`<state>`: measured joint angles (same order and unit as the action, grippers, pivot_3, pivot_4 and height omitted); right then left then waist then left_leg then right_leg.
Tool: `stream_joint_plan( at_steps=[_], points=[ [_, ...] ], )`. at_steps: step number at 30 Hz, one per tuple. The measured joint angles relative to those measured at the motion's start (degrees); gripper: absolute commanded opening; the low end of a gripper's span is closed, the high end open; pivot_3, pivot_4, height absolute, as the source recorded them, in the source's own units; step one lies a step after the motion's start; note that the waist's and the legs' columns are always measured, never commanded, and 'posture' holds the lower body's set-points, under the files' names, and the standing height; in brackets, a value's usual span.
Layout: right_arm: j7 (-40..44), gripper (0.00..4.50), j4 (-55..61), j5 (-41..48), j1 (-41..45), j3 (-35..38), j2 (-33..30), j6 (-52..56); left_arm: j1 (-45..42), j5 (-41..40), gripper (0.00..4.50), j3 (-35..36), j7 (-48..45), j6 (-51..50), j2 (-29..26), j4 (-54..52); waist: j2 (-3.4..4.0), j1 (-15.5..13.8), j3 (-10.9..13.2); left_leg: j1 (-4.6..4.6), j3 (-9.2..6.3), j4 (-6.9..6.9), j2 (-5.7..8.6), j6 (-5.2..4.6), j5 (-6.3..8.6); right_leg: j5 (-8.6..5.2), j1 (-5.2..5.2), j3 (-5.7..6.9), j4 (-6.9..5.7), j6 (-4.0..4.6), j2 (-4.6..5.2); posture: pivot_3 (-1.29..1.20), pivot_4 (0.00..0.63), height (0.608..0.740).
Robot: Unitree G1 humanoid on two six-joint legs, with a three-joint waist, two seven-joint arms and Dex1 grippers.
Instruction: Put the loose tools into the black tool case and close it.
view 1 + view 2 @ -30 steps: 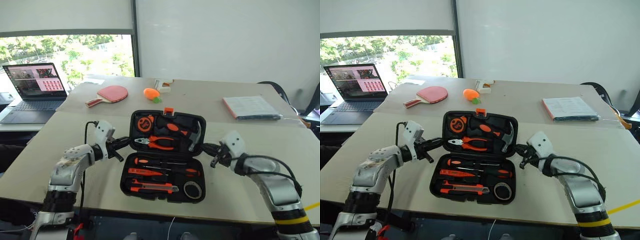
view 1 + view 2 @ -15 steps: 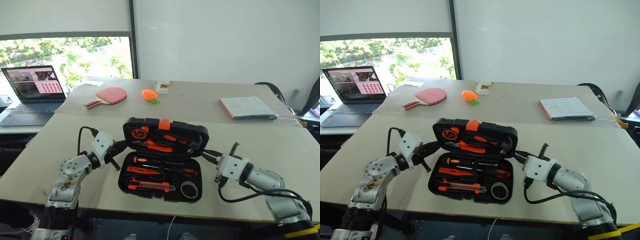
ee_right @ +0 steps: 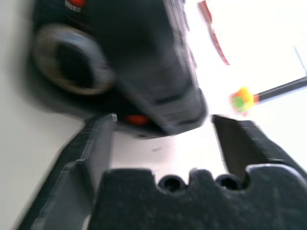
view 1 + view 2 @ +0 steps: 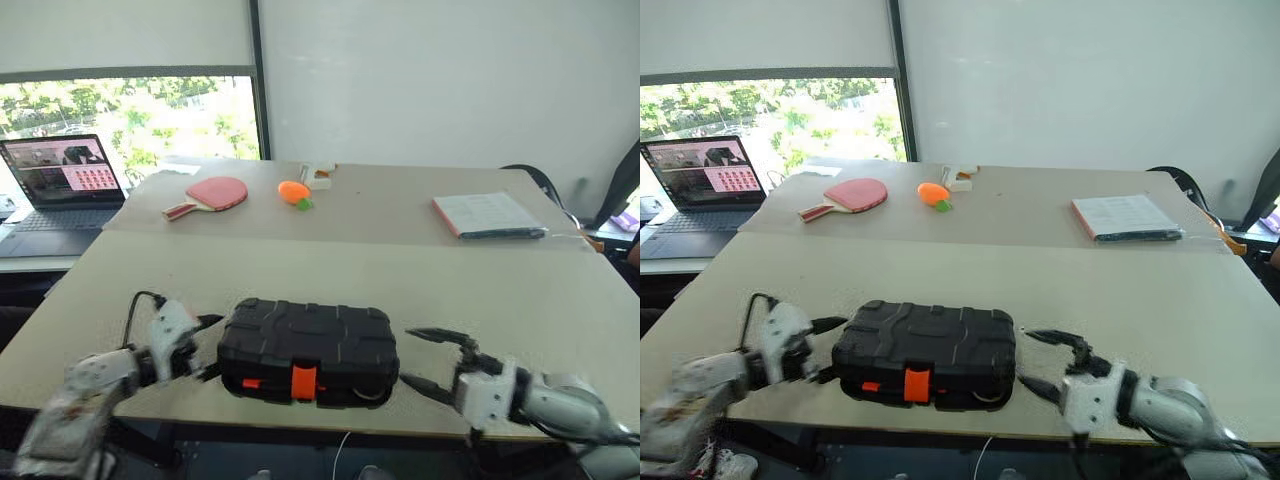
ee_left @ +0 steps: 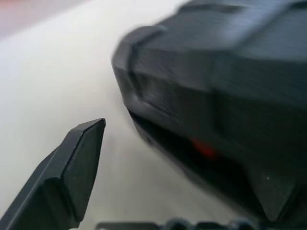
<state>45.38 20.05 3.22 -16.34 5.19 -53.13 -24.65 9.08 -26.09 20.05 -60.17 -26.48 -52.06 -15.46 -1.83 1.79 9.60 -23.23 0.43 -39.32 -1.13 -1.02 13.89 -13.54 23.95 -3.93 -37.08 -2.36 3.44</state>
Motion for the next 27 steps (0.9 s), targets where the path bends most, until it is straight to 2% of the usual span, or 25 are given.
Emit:
stream_joint_plan(
  at_steps=[3, 6, 8, 11, 13, 14, 15, 16, 22, 24, 27],
  points=[
    [2.90, 4.47, 5.25, 6.22, -3.65, 2.75, -1.90, 7.16, 1.95, -4.02, 4.50, 5.04, -6.96, -4.96, -6.97, -0.03, 0.04, -0.28, -0.01, 0.22, 0.08, 0.03, -0.01, 0.01, -0.01, -0.11, -0.17, -0.01, 0.00, 0.03, 0.04, 0.00, 0.150, 0.737],
    [4.44, 4.47, 10.39, 10.16, -5.02, 3.49, -2.37, 12.96, 0.86, -5.76, 4.50, 4.55, -13.09, -6.35, -11.12, 1.62, 0.02, -0.85, 0.01, 0.68, 0.16, 0.03, -0.11, 0.02, -0.01, -0.71, -0.62, 0.04, 0.03, 0.01, -0.02, 0.00, 0.150, 0.737],
    [5.46, 4.47, 12.79, 12.66, -5.60, 3.62, -2.67, 17.49, -4.82, -5.33, 4.50, 1.08, -15.55, -6.08, -12.99, 5.76, 0.01, -1.28, 0.02, 0.87, 0.31, 0.04, -0.09, 0.02, 0.00, -0.77, -0.79, 0.05, 0.04, 0.00, -0.01, 0.00, 0.150, 0.737],
    [7.29, 3.67, 16.81, 16.29, -6.15, 2.61, -3.74, 23.67, -18.26, -2.40, 4.50, -6.72, -16.15, -4.01, -11.98, 13.26, -0.01, -1.86, 0.00, 0.83, 0.59, 0.06, 0.08, 0.02, -0.01, -0.74, -0.80, 0.04, 0.05, -0.09, -0.02, 0.00, 0.150, 0.737],
    [8.44, 2.99, 18.42, 17.81, -5.59, 1.51, -4.06, 26.38, -26.13, 0.58, 3.99, -11.57, -16.19, -1.97, -9.30, 18.68, -0.02, -2.04, -0.01, 0.80, 0.61, 0.07, 0.16, 0.02, 0.00, -0.51, -0.81, 0.03, 0.04, -0.39, -0.02, 0.00, 0.150, 0.737],
    [9.23, 2.63, 19.40, 18.45, -4.76, 0.61, -4.37, 27.93, -32.10, 2.87, 3.72, -15.33, -16.62, -0.32, -6.63, 23.11, -0.05, -2.16, -0.01, 0.74, 0.61, 0.07, 0.17, 0.02, -0.01, -0.40, -0.77, 0.03, 0.05, -0.22, -0.04, 0.00, 0.150, 0.737],
    [9.68, 2.25, 19.91, 18.49, -3.87, -0.35, -4.63, 29.01, -36.12, 4.45, 3.26, -17.73, -17.03, 0.79, -4.58, 26.19, -0.09, -2.24, -0.01, 0.69, 0.60, 0.07, 0.20, 0.02, 0.00, -0.33, -0.76, 0.04, 0.06, -0.11, -0.05, 0.00, 0.150, 0.737],
    [10.00, 2.05, 20.20, 18.52, -2.55, -1.54, -4.61, 30.14, -39.77, 6.10, 3.02, -20.22, -17.62, 2.36, -2.76, 29.12, -0.17, -2.31, 0.00, 0.60, 0.59, 0.07, 0.20, 0.02, -0.01, -0.31, -0.71, 0.05, 0.08, -0.09, -0.07, 0.00, 0.150, 0.737],
    [10.89, 0.02, 18.93, 17.99, 5.38, -9.05, -1.68, 34.79, -54.42, 15.18, 0.79, -30.35, -21.03, 12.94, 6.27, 43.61, -0.28, -1.85, 0.03, 0.18, 0.53, 0.06, 0.24, -0.02, 0.01, -0.29, -0.39, 0.06, 0.21, -0.13, -0.07, 0.00, 0.150, 0.737],
    [11.18, 0.00, 17.48, 17.05, 7.54, -11.32, -0.68, 35.17, -57.13, 17.34, 0.07, -31.90, -21.72, 16.43, 8.39, 47.23, -0.30, -1.73, 0.02, -0.10, 0.53, 0.03, 0.26, -0.02, 0.01, -0.26, -0.07, 0.04, 0.16, -0.15, -0.06, 0.00, 0.150, 0.737],
    [11.56, 0.00, 14.67, 15.24, 10.50, -14.61, 1.43, 35.47, -59.92, 19.54, 0.07, -33.17, -22.08, 19.65, 11.55, 51.18, -0.31, -1.68, 0.02, -0.39, 0.52, -0.10, 0.28, -0.02, 0.01, -0.24, 0.21, 0.04, 0.01, -0.17, -0.05, 0.00, 0.150, 0.737]
  ],
)
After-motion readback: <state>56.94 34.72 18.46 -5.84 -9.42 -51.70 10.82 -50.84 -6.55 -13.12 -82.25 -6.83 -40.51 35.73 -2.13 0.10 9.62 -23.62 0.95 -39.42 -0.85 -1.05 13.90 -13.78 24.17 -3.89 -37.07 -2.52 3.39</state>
